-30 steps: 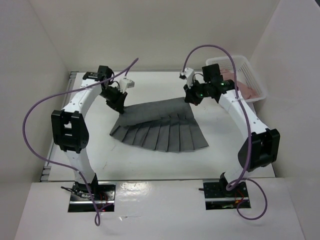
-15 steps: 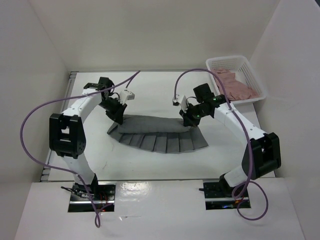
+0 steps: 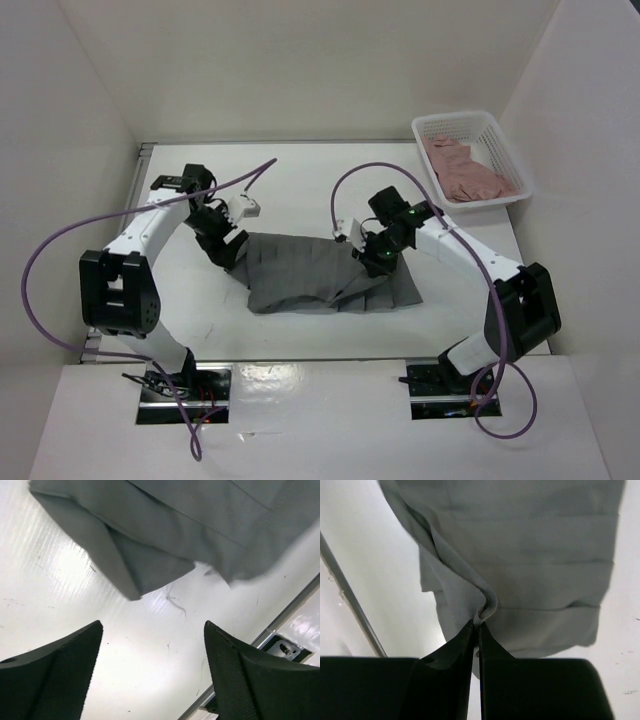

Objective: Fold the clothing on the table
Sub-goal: Fold the skirt

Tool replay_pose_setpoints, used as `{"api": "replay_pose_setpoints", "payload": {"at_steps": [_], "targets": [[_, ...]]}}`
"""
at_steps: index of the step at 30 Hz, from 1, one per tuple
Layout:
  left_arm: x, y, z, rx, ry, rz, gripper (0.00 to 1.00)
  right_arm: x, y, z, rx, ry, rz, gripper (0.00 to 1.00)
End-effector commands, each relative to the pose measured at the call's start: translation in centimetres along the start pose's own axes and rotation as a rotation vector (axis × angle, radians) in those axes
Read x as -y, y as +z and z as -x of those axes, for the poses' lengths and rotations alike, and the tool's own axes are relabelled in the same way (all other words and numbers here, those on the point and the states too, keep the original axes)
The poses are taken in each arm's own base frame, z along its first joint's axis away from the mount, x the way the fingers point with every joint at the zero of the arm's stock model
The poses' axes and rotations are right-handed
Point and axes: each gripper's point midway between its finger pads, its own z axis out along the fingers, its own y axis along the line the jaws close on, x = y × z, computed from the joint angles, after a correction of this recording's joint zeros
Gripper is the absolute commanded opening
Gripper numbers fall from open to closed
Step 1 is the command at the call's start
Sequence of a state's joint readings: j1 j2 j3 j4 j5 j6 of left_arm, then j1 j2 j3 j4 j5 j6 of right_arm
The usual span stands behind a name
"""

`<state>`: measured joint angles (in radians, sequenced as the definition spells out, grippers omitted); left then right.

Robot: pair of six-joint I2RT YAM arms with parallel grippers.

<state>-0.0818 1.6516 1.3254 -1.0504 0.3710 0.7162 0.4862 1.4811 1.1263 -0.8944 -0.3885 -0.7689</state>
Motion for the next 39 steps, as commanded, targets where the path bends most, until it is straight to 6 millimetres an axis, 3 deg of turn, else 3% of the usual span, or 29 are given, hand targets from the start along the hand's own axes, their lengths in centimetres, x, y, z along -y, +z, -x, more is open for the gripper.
{"api": "replay_pose_setpoints", "payload": {"at_steps": [1, 4, 5, 9, 12, 16, 19, 27, 32, 39], "targets": [[1.2, -2.0, 0.2, 0.034, 0.078, 0.012, 0.89, -2.1, 0.1, -0.7, -0.059, -0.033, 0.042, 0.12], [1.4, -2.6, 0.4, 0.055, 0.082, 0.034, 0.94, -3.5, 0.9, -0.8, -0.086, -0.063, 0.083, 0.28], [1.4, -2.6, 0.4, 0.055, 0.082, 0.034, 0.94, -4.1, 0.9, -0.9, -0.097, -0.06, 0.096, 0.42], [1.6, -2.6, 0.8, 0.086, 0.061, 0.031, 0.96, -5.8, 1.6, -1.6, -0.144, -0.074, 0.158, 0.71], [1.8, -2.5, 1.4, 0.112, 0.042, 0.023, 0.96, -5.8, 0.9, -0.8, -0.118, -0.083, 0.15, 0.79], [0.9, -0.9, 2.0, 0.131, -0.063, 0.021, 0.99, -3.8, -1.2, 2.2, 0.011, -0.067, -0.025, 0.86], [1.4, 1.4, 1.7, 0.107, -0.182, -0.065, 0.99, -2.1, -2.3, 3.7, 0.072, -0.012, -0.143, 0.9], [-0.2, 7.4, 0.0, -0.005, -0.379, -0.158, 0.99, -1.1, -2.8, 4.6, 0.121, 0.026, -0.211, 0.9], [-1.4, 8.2, 0.3, -0.023, -0.425, -0.139, 0.99, -0.9, -3.1, 4.6, 0.129, 0.032, -0.22, 0.9], [-4.5, 6.5, 0.9, 0.035, -0.45, -0.042, 0.99, -0.5, -3.5, 4.8, 0.152, 0.032, -0.223, 0.9]]}}
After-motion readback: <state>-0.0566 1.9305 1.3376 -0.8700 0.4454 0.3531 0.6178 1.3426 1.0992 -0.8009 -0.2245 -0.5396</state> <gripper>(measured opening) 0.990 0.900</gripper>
